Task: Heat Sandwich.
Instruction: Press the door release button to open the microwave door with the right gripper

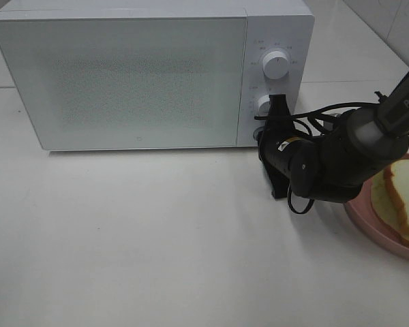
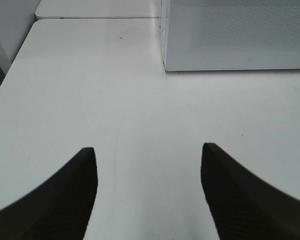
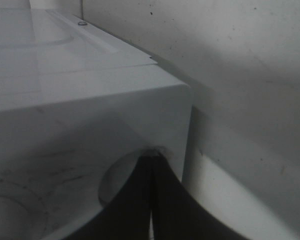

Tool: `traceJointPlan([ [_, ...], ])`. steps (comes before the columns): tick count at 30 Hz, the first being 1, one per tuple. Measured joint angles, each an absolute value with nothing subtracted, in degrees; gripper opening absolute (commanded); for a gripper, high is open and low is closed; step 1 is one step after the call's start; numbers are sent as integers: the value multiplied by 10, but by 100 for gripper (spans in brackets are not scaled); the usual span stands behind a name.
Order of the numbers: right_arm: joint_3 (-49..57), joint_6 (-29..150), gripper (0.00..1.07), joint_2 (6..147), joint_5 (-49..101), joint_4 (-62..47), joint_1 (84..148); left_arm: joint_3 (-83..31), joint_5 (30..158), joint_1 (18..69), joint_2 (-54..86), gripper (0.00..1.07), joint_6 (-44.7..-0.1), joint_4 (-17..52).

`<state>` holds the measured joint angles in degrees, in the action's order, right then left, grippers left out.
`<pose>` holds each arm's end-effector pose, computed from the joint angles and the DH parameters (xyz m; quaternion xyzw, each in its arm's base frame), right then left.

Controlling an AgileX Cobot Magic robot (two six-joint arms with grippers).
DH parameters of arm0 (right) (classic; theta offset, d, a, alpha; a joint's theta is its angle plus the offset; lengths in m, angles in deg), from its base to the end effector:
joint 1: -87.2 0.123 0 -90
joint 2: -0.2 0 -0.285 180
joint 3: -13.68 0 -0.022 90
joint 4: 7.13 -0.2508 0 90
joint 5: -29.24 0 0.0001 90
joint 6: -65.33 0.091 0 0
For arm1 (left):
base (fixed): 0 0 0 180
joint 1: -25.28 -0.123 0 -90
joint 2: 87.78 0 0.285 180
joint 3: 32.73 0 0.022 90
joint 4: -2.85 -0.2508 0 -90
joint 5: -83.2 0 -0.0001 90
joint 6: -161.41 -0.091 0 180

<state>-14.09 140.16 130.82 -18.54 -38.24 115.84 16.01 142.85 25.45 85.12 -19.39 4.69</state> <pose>0.3454 0.1490 0.0786 0.5510 0.6261 0.3929 0.3873 -0.0056 -0.0025 0.2780 0.0077 0.8455 -0.0131 0.5337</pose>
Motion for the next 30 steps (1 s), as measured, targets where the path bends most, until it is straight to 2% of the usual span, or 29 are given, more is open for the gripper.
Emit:
traceJointPlan([
  [22, -147, 1396, 0, 1300, -221, -391, 1161, 160, 1428, 255, 851, 59, -194, 47],
  [30, -117, 1392, 0, 1319, -204, -392, 1156, 160, 1428, 255, 851, 59, -194, 47],
])
